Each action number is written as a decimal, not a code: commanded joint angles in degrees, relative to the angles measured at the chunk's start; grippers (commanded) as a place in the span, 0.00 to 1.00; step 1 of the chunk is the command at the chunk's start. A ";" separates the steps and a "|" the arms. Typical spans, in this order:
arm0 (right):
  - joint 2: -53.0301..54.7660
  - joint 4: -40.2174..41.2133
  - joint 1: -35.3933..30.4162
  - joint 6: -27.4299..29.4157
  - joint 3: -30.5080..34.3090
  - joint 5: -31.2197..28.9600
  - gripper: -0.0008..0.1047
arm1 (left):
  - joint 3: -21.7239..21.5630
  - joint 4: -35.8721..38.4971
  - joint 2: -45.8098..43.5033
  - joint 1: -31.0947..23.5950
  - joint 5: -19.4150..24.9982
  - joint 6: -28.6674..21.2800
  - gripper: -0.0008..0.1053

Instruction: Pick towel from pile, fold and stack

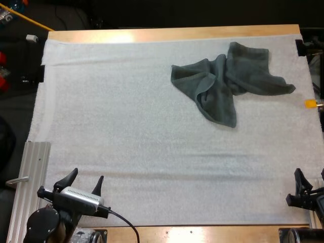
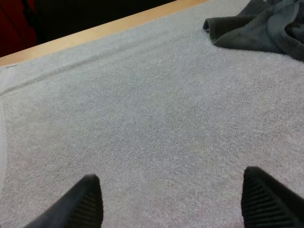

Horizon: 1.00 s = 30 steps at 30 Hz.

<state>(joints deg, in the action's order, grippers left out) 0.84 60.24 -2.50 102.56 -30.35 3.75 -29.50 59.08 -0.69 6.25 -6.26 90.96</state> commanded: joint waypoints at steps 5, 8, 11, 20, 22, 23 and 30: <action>1.88 0.12 -0.01 0.04 -0.59 -0.72 0.59 | -0.38 -0.70 -7.37 0.21 0.04 0.42 0.58; 1.81 1.75 -0.01 0.04 -1.60 -0.72 0.59 | -1.65 -0.70 -5.93 0.21 0.04 0.42 0.58; 0.83 4.22 -0.01 0.04 -3.61 -0.59 0.59 | -4.20 -0.70 -3.56 0.21 0.04 0.94 0.58; -6.84 9.48 -0.01 0.04 -12.90 7.34 0.59 | -12.26 -0.70 5.24 2.31 -4.30 3.73 0.58; -8.83 9.66 -0.01 0.04 -15.60 9.49 0.59 | -13.82 -0.70 7.24 4.38 -4.59 3.72 0.58; -9.68 9.65 -0.01 0.04 -16.83 10.43 0.59 | -14.45 -0.70 8.09 5.30 -4.83 3.72 0.58; -16.63 13.16 -0.01 0.04 -26.50 19.61 0.59 | -20.41 -0.53 14.37 11.71 -8.99 3.72 0.58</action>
<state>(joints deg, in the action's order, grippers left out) -15.51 72.75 -2.50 102.47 -56.26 22.05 -49.50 59.04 13.56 17.78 -14.87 93.98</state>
